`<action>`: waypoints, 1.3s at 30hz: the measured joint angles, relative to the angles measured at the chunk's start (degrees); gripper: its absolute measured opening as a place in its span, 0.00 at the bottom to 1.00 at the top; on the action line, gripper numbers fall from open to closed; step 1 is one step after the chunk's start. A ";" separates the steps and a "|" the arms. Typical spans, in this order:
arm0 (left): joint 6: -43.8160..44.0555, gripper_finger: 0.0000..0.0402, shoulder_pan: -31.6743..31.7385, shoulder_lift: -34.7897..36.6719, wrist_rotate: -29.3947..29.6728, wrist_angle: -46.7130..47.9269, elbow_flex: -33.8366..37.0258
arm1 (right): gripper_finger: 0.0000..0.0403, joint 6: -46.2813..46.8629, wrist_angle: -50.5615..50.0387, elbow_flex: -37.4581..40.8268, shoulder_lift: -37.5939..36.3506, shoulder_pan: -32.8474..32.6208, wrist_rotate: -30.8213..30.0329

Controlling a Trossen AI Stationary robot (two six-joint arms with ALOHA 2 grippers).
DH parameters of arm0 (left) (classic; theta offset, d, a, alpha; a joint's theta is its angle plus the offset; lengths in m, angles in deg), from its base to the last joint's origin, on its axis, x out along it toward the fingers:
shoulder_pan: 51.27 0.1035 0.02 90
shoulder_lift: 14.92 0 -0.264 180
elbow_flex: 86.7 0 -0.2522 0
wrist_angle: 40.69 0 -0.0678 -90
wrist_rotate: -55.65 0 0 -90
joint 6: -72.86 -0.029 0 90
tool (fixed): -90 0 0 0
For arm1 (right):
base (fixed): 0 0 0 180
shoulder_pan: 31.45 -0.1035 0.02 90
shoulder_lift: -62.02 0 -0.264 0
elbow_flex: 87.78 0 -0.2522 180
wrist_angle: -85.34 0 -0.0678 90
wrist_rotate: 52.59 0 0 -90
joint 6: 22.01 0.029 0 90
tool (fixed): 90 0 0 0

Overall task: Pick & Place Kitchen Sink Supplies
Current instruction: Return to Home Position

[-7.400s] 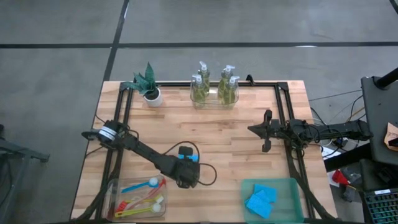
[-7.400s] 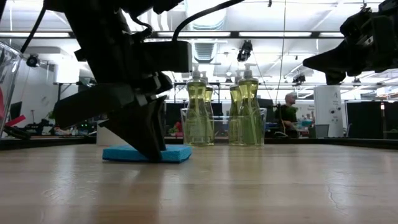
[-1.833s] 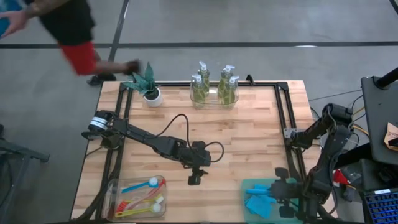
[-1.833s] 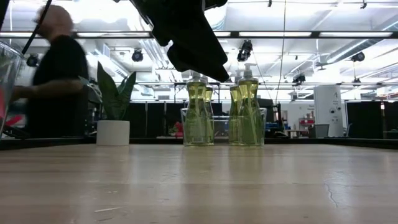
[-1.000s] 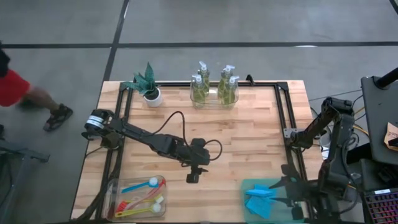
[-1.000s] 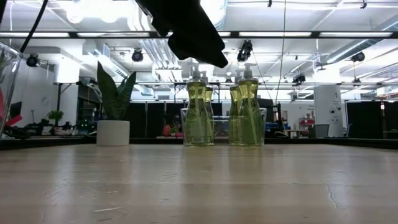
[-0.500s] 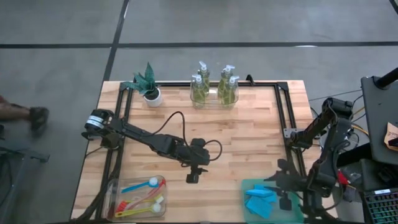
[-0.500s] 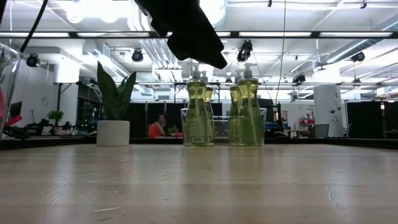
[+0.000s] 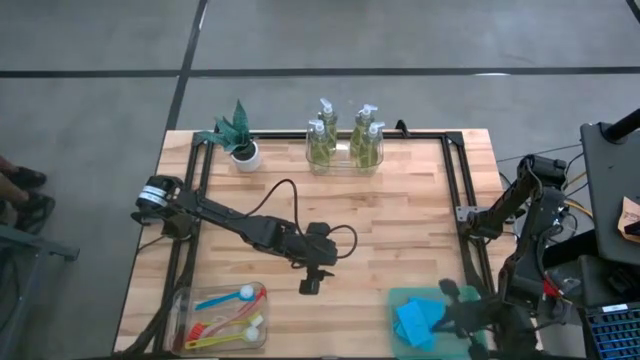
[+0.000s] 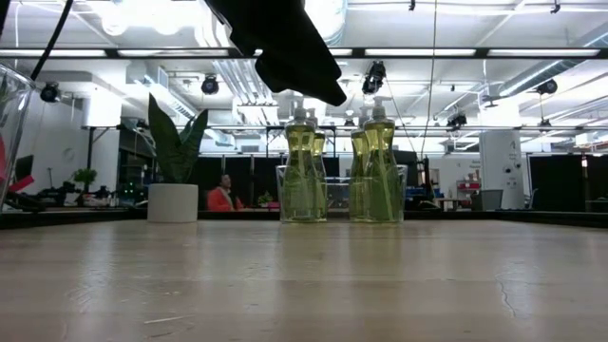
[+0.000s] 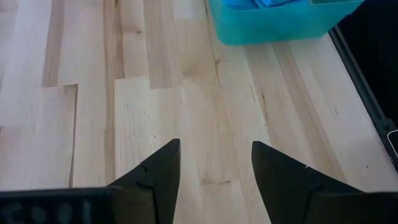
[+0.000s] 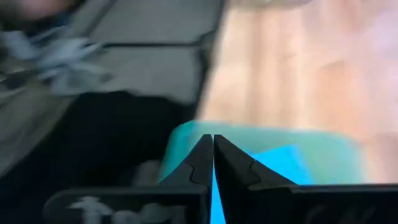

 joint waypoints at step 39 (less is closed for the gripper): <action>-6.25 0.00 1.55 31.76 1.55 -45.66 45.15 | 0.02 -41.38 43.63 41.46 -31.00 39.91 10.85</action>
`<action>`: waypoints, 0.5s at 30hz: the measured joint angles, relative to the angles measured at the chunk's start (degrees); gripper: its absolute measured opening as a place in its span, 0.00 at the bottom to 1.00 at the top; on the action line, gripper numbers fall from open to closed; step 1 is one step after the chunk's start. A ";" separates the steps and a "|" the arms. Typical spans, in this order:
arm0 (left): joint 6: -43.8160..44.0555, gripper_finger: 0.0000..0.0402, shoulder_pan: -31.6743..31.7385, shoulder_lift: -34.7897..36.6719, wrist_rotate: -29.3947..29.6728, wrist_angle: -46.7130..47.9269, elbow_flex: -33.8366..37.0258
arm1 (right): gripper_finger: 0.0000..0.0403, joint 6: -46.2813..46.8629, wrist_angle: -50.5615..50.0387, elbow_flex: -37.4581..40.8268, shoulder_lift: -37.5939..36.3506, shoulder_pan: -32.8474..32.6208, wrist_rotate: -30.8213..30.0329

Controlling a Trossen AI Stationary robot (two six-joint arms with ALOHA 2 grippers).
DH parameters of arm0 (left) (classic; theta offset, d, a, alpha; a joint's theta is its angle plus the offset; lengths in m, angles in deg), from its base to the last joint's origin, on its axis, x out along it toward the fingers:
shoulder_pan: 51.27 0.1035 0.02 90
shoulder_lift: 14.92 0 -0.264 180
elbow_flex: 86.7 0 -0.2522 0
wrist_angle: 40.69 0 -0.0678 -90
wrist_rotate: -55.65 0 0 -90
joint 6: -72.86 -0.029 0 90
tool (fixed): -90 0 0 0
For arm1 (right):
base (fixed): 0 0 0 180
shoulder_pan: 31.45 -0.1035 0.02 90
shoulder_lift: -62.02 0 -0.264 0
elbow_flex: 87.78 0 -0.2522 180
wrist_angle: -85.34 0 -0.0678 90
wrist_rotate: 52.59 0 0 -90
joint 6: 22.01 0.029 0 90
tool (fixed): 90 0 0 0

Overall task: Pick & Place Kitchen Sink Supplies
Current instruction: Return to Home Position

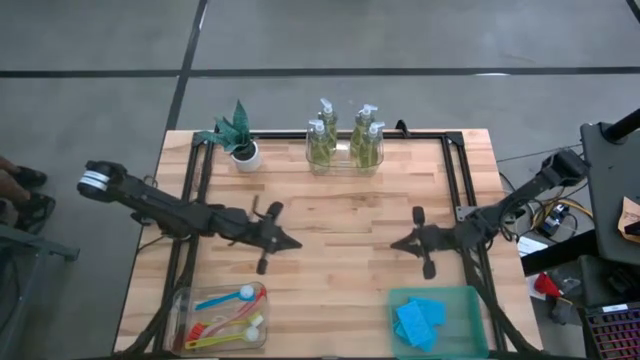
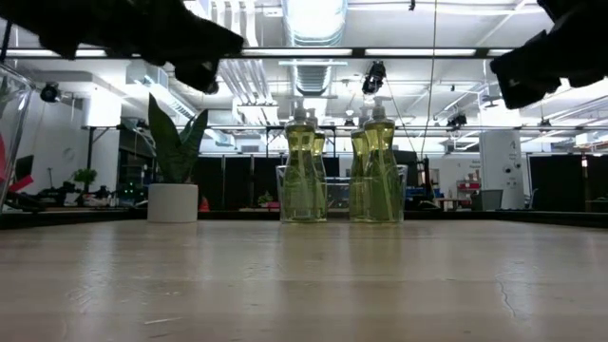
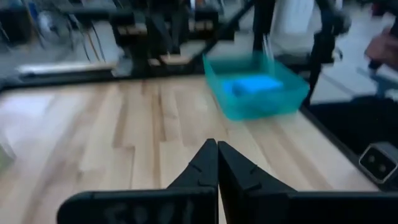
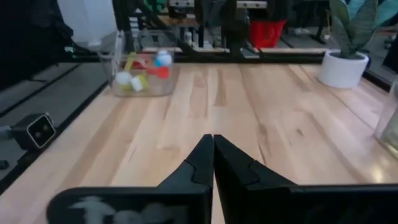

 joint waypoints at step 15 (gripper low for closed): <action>1.96 0.00 -0.02 24.57 4.20 -7.52 20.49 | 0.02 -6.84 -0.35 6.05 -12.92 5.29 3.32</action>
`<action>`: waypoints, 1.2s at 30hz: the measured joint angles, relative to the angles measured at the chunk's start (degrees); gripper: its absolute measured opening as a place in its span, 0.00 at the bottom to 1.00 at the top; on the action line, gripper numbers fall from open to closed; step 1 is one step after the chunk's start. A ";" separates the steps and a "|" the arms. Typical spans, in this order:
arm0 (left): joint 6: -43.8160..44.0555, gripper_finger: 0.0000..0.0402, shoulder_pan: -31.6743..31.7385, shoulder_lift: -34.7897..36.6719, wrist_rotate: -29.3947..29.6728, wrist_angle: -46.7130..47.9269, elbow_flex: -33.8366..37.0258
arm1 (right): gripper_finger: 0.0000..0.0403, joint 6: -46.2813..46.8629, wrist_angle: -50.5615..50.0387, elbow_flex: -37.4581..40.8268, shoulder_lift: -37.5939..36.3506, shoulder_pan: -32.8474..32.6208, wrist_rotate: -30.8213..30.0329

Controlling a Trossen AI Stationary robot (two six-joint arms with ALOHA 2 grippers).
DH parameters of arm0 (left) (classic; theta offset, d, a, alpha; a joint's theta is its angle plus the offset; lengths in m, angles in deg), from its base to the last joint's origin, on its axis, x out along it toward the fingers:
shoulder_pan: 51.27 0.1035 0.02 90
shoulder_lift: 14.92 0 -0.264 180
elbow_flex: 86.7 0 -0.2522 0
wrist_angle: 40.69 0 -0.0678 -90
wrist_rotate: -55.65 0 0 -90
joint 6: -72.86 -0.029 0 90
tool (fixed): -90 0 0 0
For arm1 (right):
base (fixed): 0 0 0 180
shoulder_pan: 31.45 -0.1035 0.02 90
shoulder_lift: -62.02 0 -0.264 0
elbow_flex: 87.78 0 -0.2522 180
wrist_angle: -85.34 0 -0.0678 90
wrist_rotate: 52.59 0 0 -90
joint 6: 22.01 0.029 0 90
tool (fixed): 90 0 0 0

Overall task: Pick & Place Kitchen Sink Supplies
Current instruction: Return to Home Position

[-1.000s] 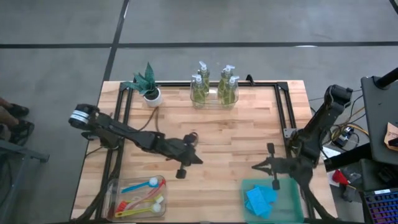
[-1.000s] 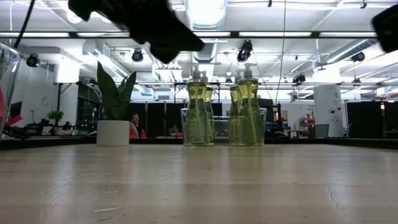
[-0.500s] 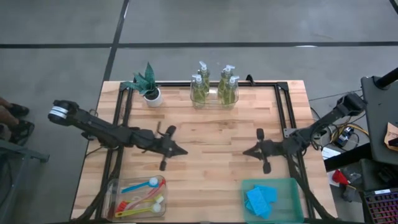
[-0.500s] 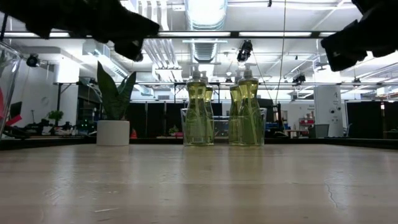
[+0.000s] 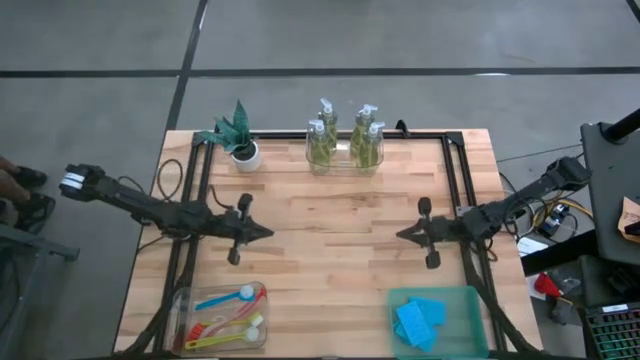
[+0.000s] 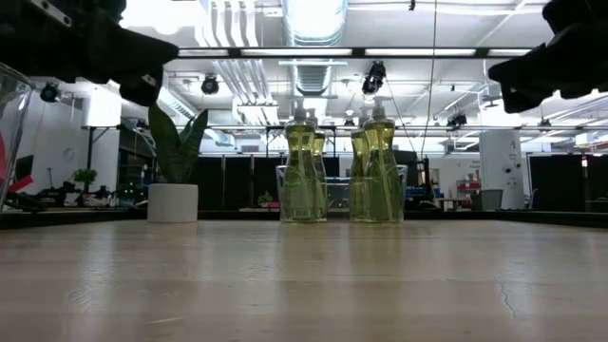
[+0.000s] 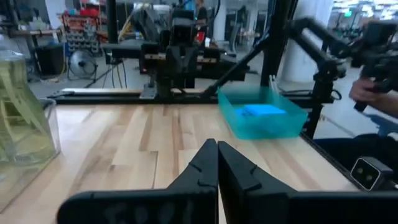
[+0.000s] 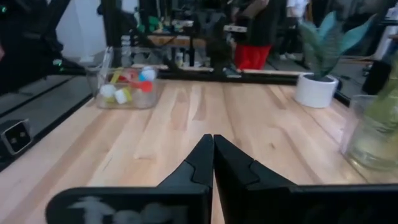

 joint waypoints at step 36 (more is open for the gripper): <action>-2.83 0.00 0.34 36.78 3.45 26.78 8.50 | 0.02 -16.71 -25.15 2.10 -28.94 20.17 20.26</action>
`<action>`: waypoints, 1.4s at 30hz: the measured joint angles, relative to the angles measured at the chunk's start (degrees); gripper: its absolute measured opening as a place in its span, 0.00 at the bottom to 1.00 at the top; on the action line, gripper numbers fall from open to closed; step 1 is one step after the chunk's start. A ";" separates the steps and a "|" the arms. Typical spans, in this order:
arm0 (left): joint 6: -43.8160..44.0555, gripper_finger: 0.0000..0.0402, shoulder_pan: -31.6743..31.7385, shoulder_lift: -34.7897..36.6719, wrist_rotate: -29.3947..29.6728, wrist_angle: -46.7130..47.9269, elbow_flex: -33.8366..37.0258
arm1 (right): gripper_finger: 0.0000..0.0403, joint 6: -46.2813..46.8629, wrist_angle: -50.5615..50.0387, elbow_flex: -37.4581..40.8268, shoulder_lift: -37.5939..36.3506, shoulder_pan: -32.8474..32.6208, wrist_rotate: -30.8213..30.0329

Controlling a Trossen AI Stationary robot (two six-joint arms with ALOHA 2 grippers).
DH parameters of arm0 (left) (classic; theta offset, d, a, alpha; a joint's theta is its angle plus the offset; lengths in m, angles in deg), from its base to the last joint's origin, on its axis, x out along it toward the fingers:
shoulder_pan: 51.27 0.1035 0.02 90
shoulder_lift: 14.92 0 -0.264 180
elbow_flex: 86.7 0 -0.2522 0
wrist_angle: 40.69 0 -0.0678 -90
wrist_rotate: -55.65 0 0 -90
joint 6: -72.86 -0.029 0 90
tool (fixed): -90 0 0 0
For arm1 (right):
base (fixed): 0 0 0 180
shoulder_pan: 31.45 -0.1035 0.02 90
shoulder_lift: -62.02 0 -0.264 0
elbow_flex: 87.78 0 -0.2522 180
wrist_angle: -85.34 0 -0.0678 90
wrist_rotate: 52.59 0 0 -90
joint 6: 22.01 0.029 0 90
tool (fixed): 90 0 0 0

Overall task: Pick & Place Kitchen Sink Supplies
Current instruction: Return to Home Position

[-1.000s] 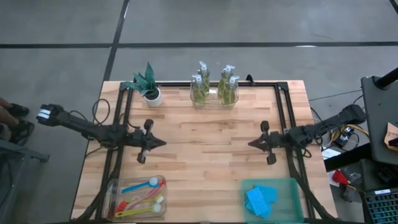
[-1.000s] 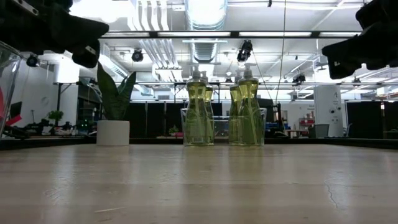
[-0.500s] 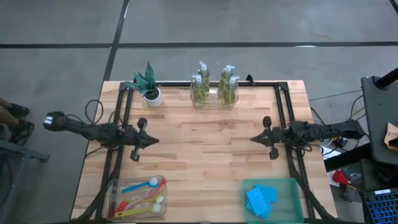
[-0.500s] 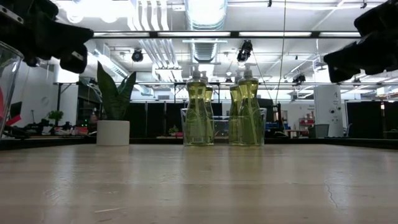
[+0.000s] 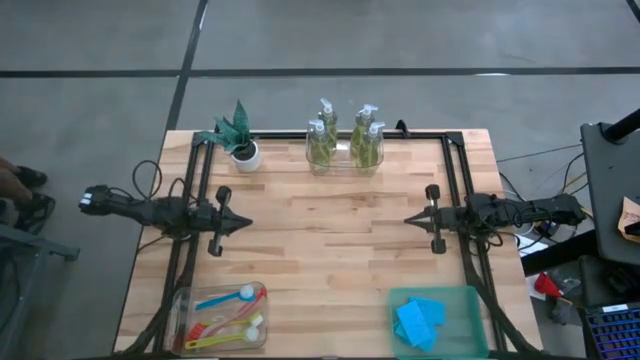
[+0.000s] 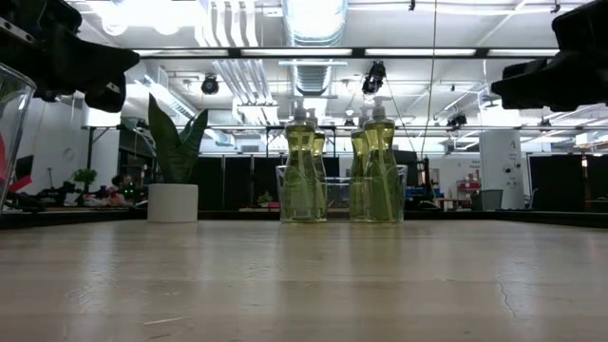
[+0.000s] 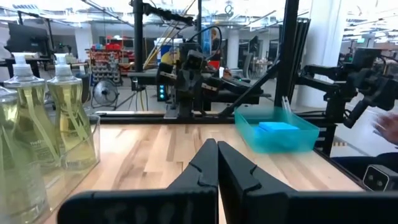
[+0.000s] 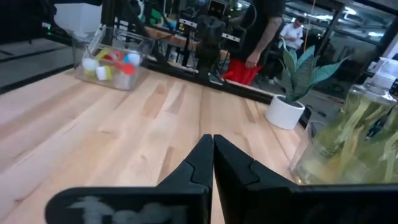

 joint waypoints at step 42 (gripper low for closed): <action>-0.05 0.00 0.02 -0.01 -0.02 -0.06 0.04 | 0.02 10.80 0.07 -0.02 1.02 0.00 -0.02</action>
